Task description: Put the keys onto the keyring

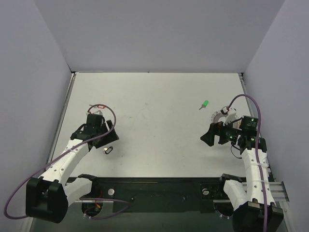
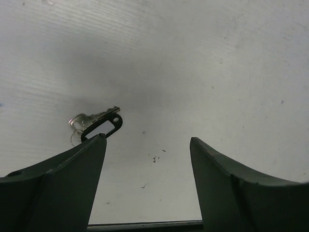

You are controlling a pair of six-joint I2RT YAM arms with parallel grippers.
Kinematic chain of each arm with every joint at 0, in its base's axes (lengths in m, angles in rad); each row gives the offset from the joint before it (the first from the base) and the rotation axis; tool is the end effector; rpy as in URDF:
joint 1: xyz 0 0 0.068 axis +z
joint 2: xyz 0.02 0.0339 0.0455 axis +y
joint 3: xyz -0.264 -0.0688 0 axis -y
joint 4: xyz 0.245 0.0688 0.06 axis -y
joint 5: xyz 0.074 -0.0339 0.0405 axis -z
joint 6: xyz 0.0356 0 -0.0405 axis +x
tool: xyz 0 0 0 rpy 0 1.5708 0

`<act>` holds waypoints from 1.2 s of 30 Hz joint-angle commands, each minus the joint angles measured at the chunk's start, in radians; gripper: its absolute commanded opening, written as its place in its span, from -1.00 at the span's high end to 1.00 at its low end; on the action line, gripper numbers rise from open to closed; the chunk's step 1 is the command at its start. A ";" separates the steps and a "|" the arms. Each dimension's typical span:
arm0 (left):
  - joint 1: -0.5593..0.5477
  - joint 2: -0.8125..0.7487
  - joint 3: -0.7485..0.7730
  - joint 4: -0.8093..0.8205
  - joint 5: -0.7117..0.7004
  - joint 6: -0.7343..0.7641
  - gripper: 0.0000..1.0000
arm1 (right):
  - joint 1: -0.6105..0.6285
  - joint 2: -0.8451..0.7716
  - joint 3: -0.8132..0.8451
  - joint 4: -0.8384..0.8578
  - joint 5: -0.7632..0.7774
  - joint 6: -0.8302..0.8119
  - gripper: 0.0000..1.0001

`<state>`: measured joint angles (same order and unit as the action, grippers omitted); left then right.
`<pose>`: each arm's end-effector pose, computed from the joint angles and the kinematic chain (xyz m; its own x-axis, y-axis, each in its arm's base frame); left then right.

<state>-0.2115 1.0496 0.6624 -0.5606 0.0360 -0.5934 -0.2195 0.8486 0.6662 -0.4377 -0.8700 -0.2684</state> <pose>0.1972 -0.0437 0.2165 -0.7871 -0.4026 -0.4674 -0.2531 0.9017 -0.3505 0.1779 -0.0118 0.2698 -0.4231 -0.0808 -0.9025 -0.6004 0.7710 0.2124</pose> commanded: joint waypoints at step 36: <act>0.043 -0.197 -0.282 -0.035 -0.302 -0.539 0.10 | 0.032 0.014 0.090 -0.133 -0.047 -0.098 -0.98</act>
<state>-0.1802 0.8646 0.3965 -0.6334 -0.2821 -1.1072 -0.1936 0.8619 0.7216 -0.5488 -0.8734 -0.3458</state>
